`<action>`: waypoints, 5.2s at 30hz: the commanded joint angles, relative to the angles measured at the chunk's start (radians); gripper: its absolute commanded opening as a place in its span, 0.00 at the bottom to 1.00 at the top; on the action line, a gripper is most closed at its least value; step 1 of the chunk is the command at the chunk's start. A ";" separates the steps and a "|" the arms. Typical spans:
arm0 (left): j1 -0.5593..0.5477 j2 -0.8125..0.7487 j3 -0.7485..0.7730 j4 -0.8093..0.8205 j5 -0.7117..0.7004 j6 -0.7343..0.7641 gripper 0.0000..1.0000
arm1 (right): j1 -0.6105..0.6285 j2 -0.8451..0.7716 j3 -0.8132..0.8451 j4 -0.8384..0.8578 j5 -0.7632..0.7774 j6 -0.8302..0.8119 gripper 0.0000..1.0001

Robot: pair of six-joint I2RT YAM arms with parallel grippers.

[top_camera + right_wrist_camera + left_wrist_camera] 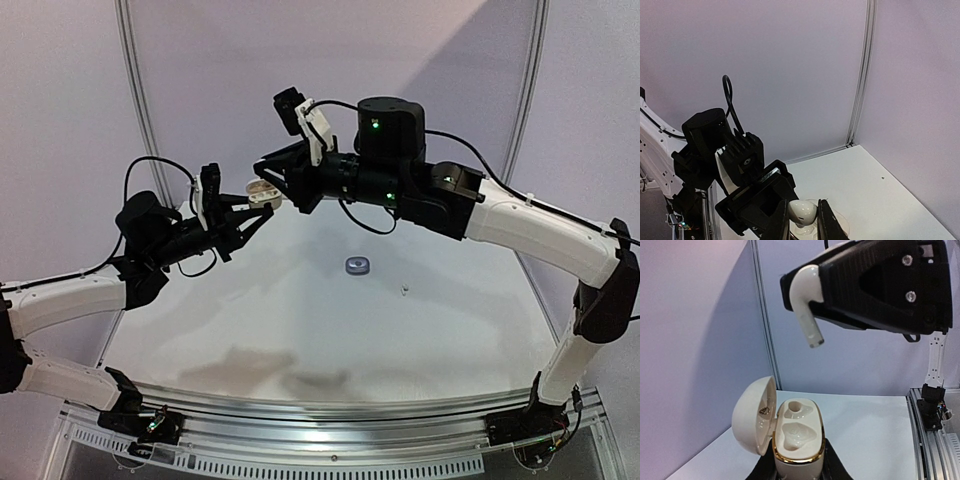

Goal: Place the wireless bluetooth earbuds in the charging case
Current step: Insert the right earbud into the right side groove of the charging case, then pick up the left earbud from the center of the board.

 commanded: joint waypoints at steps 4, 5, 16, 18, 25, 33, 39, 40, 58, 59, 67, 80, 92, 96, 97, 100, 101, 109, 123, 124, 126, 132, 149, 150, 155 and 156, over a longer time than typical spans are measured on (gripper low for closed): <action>0.006 -0.002 0.018 0.019 0.022 -0.036 0.00 | 0.002 -0.004 -0.034 -0.045 0.049 -0.086 0.00; 0.007 -0.003 0.018 0.020 0.025 -0.041 0.00 | 0.002 -0.003 -0.035 -0.048 0.049 -0.095 0.00; 0.009 -0.002 0.021 0.025 0.050 -0.053 0.00 | 0.002 -0.026 -0.093 -0.038 0.151 -0.141 0.00; 0.010 0.000 0.023 0.027 0.052 -0.053 0.00 | 0.003 -0.029 -0.096 -0.041 0.152 -0.141 0.00; 0.012 -0.002 0.022 0.032 0.044 -0.056 0.00 | 0.003 -0.033 -0.107 -0.047 0.154 -0.140 0.00; 0.014 0.001 0.023 0.042 0.029 -0.050 0.00 | 0.003 -0.031 -0.104 -0.073 0.136 -0.145 0.00; 0.014 -0.001 0.023 0.044 0.022 -0.045 0.00 | 0.004 -0.021 -0.102 -0.093 0.126 -0.146 0.00; 0.014 -0.001 0.023 0.045 0.020 -0.043 0.00 | 0.004 -0.020 -0.102 -0.095 0.124 -0.146 0.00; 0.017 0.003 0.023 0.055 0.013 -0.036 0.00 | 0.020 0.057 -0.029 -0.157 0.176 -0.183 0.05; 0.018 0.003 0.023 0.054 0.012 -0.035 0.00 | 0.019 0.057 -0.030 -0.159 0.181 -0.185 0.05; 0.020 0.004 0.022 0.062 0.010 -0.039 0.00 | 0.021 0.058 -0.030 -0.165 0.172 -0.195 0.16; 0.020 0.003 0.020 0.056 0.016 -0.038 0.00 | 0.022 0.048 -0.026 -0.137 0.174 -0.183 0.20; 0.020 0.002 0.019 0.046 0.007 -0.036 0.00 | 0.021 -0.001 -0.038 -0.091 0.154 -0.127 0.44; 0.021 0.004 0.018 0.036 0.002 -0.038 0.00 | 0.021 -0.068 -0.071 0.000 0.161 -0.092 0.48; 0.021 0.005 0.019 0.032 0.001 -0.038 0.00 | 0.020 -0.084 -0.076 0.027 0.163 -0.079 0.49; 0.021 0.003 0.018 0.026 -0.005 -0.040 0.00 | 0.013 -0.149 -0.099 0.096 0.191 -0.042 0.52; 0.021 0.003 0.018 0.025 -0.006 -0.041 0.00 | 0.006 -0.181 -0.111 0.127 0.204 -0.021 0.53; 0.020 0.000 0.018 0.024 -0.007 -0.044 0.00 | -0.231 -0.290 -0.117 -0.330 0.496 0.512 0.53; 0.017 -0.014 0.012 0.008 -0.007 -0.033 0.00 | -0.478 0.067 -0.092 -0.947 0.184 0.787 0.62; 0.017 -0.016 0.011 0.007 -0.008 -0.032 0.00 | -0.487 0.102 -0.084 -0.966 0.186 0.777 0.62; 0.017 -0.020 0.008 0.002 -0.009 -0.030 0.00 | -0.507 0.177 -0.061 -0.991 0.174 0.757 0.62; 0.017 -0.021 0.009 -0.002 -0.010 -0.029 0.00 | -0.533 0.390 0.035 -0.998 0.127 0.700 0.59; 0.018 -0.024 0.004 -0.008 -0.013 -0.028 0.00 | -0.567 0.523 -0.022 -0.928 0.047 0.693 0.43; 0.018 -0.025 0.003 -0.009 -0.014 -0.028 0.00 | -0.567 0.527 -0.022 -0.936 0.050 0.692 0.43; 0.018 -0.024 0.003 -0.006 -0.014 -0.029 0.00 | -0.566 0.547 -0.021 -0.953 0.107 0.677 0.40; 0.018 -0.024 0.003 -0.006 -0.014 -0.029 0.00 | -0.566 0.551 -0.021 -0.950 0.107 0.674 0.40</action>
